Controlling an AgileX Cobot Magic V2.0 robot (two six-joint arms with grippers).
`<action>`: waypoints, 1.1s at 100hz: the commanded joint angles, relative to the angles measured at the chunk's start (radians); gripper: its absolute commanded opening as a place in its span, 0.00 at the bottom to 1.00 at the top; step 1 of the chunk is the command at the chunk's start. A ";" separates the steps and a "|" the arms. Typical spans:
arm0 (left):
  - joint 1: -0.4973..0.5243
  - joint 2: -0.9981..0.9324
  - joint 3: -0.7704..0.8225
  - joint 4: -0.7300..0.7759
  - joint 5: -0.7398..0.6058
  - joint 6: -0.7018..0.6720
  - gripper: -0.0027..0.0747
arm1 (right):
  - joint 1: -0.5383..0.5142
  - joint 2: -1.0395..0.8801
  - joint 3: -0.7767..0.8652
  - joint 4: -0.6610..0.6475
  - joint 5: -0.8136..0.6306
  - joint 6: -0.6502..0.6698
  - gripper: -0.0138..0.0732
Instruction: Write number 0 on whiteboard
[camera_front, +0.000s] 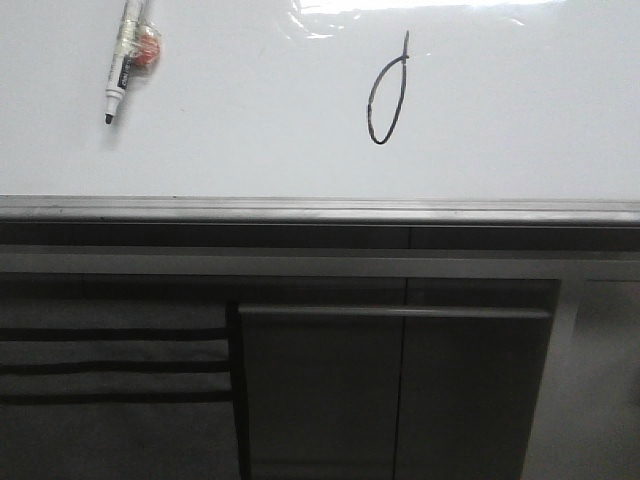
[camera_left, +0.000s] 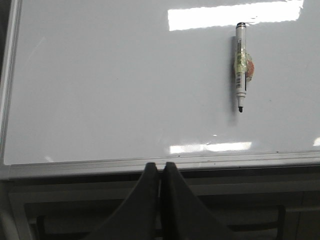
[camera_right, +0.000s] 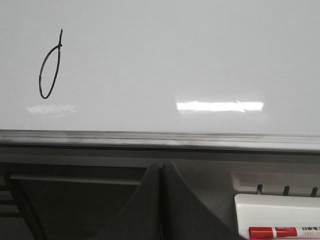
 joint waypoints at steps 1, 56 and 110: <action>0.002 -0.026 0.027 -0.008 -0.077 -0.004 0.01 | -0.007 -0.035 0.045 0.019 -0.183 -0.006 0.07; 0.002 -0.026 0.027 -0.008 -0.078 -0.004 0.01 | -0.007 -0.141 0.122 0.014 -0.232 -0.008 0.07; 0.002 -0.026 0.027 -0.008 -0.078 -0.004 0.01 | -0.007 -0.141 0.122 -0.400 -0.277 0.364 0.07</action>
